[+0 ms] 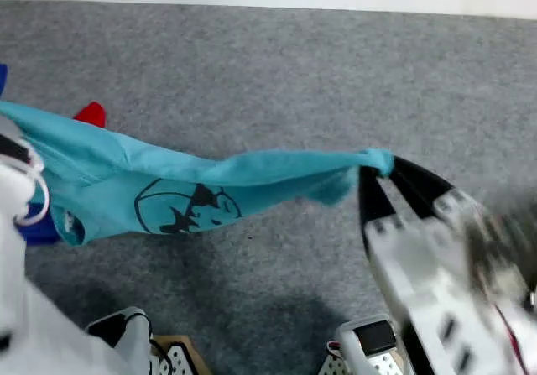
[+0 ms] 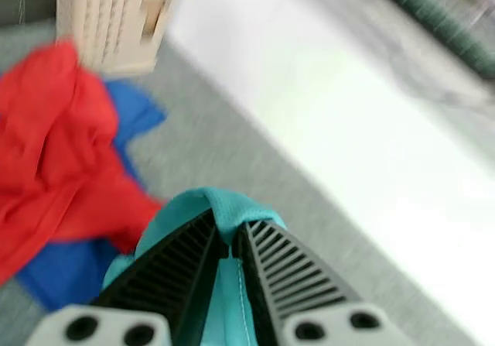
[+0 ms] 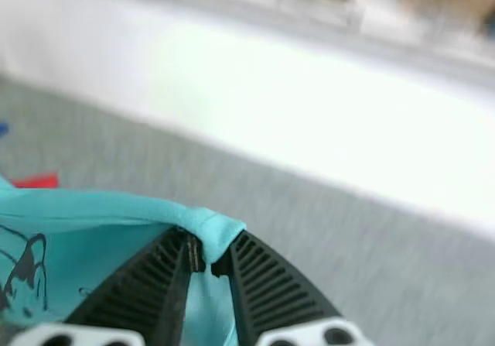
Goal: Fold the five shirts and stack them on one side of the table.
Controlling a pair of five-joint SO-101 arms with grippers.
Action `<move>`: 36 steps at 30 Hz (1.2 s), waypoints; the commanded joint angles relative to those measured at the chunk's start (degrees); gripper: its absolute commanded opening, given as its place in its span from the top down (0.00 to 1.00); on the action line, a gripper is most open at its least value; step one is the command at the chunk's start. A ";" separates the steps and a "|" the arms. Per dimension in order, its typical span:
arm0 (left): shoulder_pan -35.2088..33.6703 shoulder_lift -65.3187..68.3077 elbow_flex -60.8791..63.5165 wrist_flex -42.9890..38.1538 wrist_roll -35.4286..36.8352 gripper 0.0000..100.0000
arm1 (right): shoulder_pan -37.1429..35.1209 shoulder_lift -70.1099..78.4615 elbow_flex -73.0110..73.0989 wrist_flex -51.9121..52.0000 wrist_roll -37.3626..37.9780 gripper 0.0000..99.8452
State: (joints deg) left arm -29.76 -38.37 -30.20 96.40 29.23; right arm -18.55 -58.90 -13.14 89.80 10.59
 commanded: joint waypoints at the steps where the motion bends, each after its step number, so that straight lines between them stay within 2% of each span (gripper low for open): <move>1: -5.05 -0.84 -10.42 0.35 1.32 0.99 | -0.48 0.13 -8.57 -0.22 3.78 0.99; 4: -10.33 -0.84 -16.48 0.26 5.89 0.99 | -0.48 0.13 -14.11 -0.22 6.07 0.99; 8: -15.60 -0.84 -22.37 0.26 6.86 0.99 | -0.40 0.13 -18.68 -0.13 7.21 0.99; 13: -15.87 -0.66 -23.43 -0.35 6.95 0.99 | -0.04 0.31 -18.77 0.48 7.03 0.99; 17: -15.78 -0.22 -21.41 -1.76 7.65 0.99 | -0.04 0.31 -13.32 0.57 7.12 0.99; 21: -15.78 -0.22 -10.77 -6.51 10.90 0.99 | -0.04 0.31 -4.79 -0.92 6.95 0.99; 25: -13.14 -0.22 4.97 -16.44 10.81 0.99 | -0.04 0.22 5.76 -7.43 6.86 0.99; 32: -3.91 -0.22 32.57 -37.19 9.85 0.99 | -0.04 0.31 28.35 -24.57 7.03 0.99; 36: 0.04 -0.13 45.85 -49.23 3.78 0.99 | 0.31 0.40 42.59 -38.29 7.21 0.99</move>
State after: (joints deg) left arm -33.98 -38.20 4.70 58.95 37.67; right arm -18.55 -58.37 21.49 61.58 17.10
